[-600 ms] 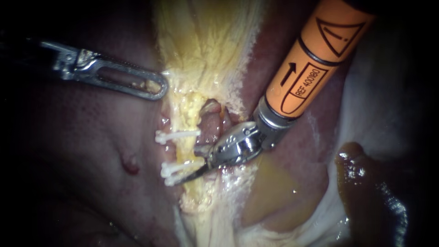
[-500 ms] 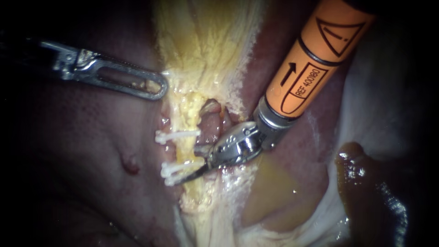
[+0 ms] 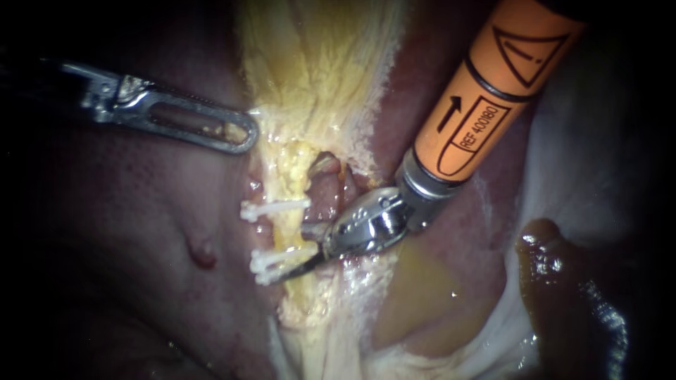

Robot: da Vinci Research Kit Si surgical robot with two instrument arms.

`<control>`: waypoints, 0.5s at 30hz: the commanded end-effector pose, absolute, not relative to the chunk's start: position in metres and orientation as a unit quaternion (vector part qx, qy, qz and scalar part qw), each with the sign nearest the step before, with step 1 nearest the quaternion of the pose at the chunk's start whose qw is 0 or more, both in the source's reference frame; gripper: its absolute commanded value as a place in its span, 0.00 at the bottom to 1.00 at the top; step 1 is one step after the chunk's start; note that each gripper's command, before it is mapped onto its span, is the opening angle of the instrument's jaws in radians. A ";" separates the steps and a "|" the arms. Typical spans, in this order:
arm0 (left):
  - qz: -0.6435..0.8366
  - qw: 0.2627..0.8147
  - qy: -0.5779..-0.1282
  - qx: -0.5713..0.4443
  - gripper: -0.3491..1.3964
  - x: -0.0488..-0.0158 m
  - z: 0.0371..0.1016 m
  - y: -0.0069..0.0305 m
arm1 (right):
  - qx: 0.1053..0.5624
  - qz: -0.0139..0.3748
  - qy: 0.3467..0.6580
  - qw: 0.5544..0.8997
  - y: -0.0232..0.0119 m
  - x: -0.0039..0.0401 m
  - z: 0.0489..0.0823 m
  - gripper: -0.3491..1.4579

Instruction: Go to the cutting position left tube

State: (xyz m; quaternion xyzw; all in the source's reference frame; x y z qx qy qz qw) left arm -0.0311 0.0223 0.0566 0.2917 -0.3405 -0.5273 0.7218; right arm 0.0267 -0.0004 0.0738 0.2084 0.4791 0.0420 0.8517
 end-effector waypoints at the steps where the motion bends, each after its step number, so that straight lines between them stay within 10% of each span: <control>1: -0.527 0.722 -0.341 0.292 0.00 -0.0311 0.0566 0.0223 | 0.211 0.042 0.479 0.851 -0.0003 0.0266 0.0737 0.95; 15: -0.526 0.722 -0.341 0.292 0.00 -0.0308 0.0566 0.0222 | 0.250 0.061 0.492 0.832 -0.0002 0.0239 0.0735 0.98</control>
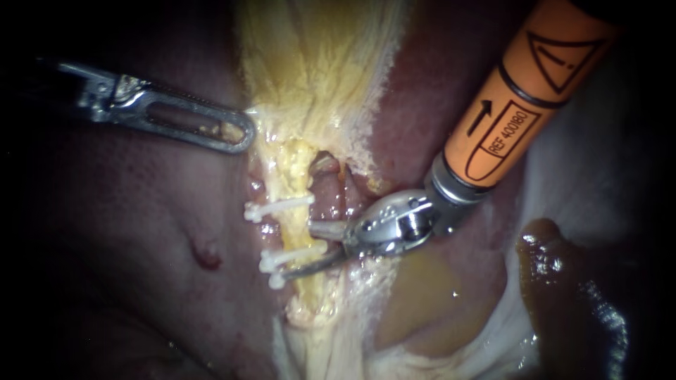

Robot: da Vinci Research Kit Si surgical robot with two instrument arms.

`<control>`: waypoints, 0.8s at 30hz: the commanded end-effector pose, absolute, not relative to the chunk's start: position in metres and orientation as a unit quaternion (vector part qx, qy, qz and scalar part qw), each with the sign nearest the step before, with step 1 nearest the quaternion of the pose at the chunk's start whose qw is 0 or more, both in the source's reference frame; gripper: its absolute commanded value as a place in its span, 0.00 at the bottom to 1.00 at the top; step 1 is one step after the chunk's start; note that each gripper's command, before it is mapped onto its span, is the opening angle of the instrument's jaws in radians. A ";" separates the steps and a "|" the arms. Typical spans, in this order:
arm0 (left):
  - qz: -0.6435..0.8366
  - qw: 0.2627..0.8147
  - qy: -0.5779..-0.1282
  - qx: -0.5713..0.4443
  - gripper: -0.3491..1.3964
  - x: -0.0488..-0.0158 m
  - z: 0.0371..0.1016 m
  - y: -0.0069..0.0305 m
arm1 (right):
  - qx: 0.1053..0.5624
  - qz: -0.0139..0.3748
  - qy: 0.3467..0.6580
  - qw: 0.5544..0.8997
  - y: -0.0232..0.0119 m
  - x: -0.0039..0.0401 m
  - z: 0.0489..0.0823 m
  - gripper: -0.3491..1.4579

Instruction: Go to the cutting position left tube

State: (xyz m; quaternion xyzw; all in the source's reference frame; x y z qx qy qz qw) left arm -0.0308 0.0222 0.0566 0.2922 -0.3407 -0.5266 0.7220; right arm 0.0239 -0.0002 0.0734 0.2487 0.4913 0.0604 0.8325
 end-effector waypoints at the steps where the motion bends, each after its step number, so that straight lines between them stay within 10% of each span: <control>1: -0.526 0.722 -0.341 0.292 0.00 -0.0308 0.0566 0.0222 | 0.253 0.063 0.493 0.830 -0.0001 0.0236 0.0735 0.98; 24: -0.526 0.722 -0.341 0.293 0.00 -0.0307 0.0565 0.0223 | 0.357 0.092 0.527 0.766 0.0010 0.0237 0.0743 0.98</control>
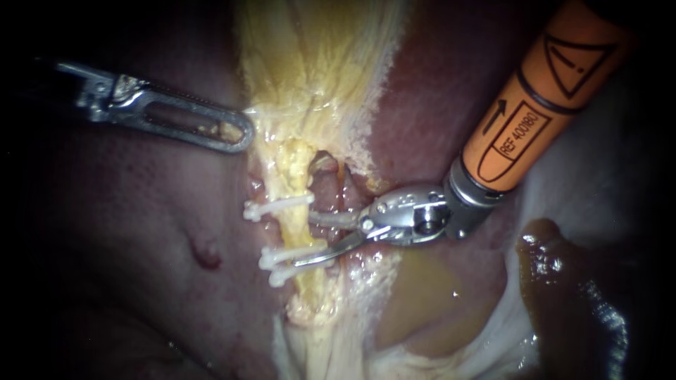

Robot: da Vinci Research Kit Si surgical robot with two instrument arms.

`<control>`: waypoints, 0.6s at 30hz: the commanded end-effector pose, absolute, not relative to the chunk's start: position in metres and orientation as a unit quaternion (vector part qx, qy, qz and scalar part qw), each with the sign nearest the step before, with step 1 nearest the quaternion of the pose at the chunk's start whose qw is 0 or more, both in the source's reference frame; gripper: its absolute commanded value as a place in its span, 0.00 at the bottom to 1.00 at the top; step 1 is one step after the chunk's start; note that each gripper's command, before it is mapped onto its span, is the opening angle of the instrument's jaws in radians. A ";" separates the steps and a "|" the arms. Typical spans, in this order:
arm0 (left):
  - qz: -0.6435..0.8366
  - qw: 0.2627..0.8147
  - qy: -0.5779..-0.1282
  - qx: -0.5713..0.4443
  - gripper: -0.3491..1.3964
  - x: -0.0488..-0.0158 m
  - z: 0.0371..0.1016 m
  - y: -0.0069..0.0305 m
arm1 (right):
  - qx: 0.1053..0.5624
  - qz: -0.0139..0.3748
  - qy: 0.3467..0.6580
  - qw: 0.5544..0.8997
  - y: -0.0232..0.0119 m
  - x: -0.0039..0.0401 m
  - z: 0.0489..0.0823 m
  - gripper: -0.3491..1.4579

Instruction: Go to the cutting position left tube

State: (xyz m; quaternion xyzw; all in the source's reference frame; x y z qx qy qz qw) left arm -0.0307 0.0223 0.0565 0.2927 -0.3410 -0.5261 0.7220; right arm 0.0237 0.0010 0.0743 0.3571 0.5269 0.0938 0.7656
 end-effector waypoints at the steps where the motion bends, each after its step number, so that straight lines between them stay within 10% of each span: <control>1: -0.526 0.722 -0.341 0.293 0.00 -0.0307 0.0565 0.0223 | 0.358 0.091 0.528 0.764 0.0011 0.0238 0.0743 0.98; 18: -0.527 0.722 -0.341 0.292 0.00 -0.0310 0.0566 0.0223 | 0.393 0.097 0.544 0.735 0.0007 0.0268 0.0741 0.98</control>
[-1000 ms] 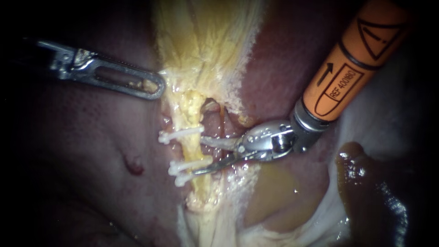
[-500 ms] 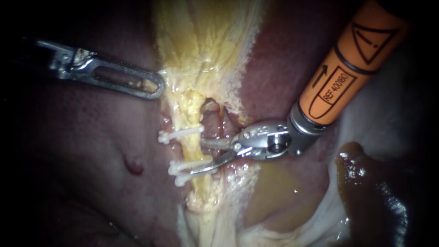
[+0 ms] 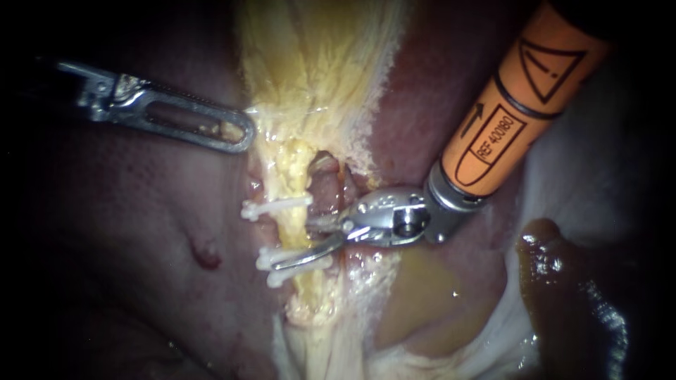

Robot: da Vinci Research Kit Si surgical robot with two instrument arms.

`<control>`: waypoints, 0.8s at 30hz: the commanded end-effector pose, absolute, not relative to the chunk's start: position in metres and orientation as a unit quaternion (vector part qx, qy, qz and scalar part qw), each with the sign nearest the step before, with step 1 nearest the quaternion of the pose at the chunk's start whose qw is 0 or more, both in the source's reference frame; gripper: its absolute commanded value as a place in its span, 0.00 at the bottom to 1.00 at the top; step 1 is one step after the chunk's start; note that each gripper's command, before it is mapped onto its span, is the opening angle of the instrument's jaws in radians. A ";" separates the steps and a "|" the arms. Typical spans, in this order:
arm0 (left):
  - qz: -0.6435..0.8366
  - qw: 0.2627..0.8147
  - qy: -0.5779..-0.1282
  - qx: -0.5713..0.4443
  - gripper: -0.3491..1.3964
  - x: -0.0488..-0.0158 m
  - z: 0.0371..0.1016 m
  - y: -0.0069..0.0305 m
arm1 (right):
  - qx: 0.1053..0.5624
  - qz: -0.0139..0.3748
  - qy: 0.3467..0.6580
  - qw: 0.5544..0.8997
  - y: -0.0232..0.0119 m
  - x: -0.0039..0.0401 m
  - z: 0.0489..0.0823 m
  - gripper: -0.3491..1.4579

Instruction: Go to the cutting position left tube

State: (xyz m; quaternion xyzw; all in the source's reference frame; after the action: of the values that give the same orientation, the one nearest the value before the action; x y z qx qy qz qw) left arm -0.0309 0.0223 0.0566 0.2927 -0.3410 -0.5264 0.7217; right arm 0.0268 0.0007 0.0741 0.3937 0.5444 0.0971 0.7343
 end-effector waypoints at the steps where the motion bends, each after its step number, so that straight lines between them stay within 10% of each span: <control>1: -0.527 0.722 -0.341 0.292 0.00 -0.0310 0.0566 0.0223 | 0.394 0.099 0.547 0.732 0.0006 0.0270 0.0739 0.98; 24: -0.527 0.722 -0.341 0.292 0.00 -0.0312 0.0568 0.0224 | 0.401 0.138 0.552 0.718 -0.0001 0.0311 0.0738 0.98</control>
State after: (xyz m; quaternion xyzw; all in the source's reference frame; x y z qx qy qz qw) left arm -0.0312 0.0224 0.0568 0.2919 -0.3408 -0.5270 0.7218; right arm 0.0312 -0.0001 0.0738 0.4008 0.5520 0.1384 0.7180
